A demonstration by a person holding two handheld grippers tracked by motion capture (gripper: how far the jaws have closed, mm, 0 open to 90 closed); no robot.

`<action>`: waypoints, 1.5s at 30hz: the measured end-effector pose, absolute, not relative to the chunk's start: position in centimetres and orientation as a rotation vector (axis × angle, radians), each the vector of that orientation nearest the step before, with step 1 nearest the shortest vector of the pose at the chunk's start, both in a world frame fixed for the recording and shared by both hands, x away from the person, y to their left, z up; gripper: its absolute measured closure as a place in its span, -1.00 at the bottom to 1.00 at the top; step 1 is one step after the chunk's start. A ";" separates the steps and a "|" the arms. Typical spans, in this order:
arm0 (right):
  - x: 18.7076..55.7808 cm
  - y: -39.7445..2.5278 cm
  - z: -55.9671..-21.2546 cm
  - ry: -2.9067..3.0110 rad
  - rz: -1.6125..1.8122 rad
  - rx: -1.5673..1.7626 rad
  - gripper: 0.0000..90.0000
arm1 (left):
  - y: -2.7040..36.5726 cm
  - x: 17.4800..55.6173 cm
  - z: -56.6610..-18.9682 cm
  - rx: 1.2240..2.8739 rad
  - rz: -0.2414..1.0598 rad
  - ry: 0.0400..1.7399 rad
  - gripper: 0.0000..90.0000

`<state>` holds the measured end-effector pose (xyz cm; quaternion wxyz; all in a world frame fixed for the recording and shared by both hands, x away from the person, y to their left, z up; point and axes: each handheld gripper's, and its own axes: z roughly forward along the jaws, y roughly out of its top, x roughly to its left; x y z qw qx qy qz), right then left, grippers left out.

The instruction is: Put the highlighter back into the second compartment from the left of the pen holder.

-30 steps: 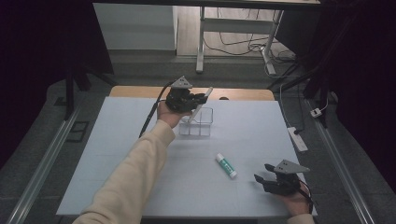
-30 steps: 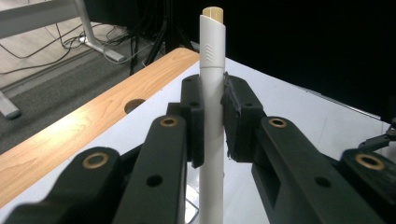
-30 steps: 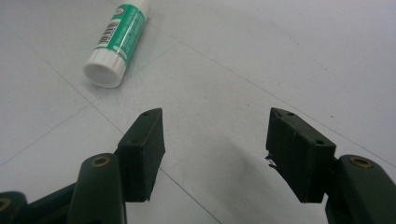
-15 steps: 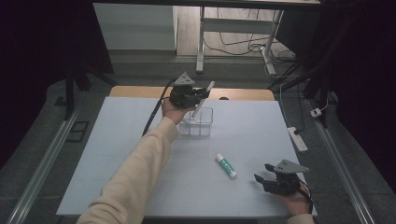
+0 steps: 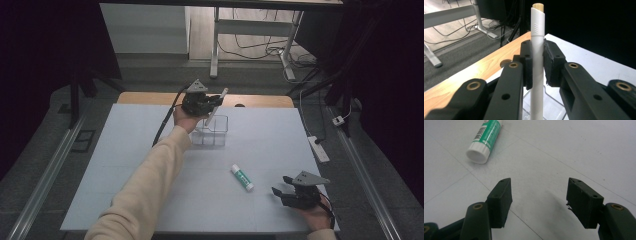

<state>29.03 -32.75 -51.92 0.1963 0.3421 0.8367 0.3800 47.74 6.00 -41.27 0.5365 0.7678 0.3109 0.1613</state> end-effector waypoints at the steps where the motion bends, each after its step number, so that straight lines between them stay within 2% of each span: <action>1: 29.0 -32.7 -52.0 2.340 1.060 0.957 -0.19 | 6.0 47.8 -41.4 1.825 0.378 0.748 0.72; 2: 29.0 -32.7 -52.0 2.343 1.058 0.956 -0.19 | 6.0 47.9 -41.6 1.826 0.382 0.762 0.69; 5: 29.0 -32.7 -52.0 2.341 1.059 0.957 -0.19 | 6.1 47.7 -41.6 1.842 0.402 0.794 0.37; 10: 29.1 -32.6 -52.0 2.345 1.057 0.956 -0.19 | 6.7 46.9 -41.3 1.873 0.395 0.789 0.22; 30: 29.0 -32.6 -51.9 2.342 1.076 0.948 -0.20 | 9.9 43.3 -40.3 1.938 0.373 0.743 0.13; 45: 28.9 -32.8 -51.7 2.330 1.087 0.953 -0.20 | 13.8 38.6 -40.4 1.982 0.378 0.731 0.04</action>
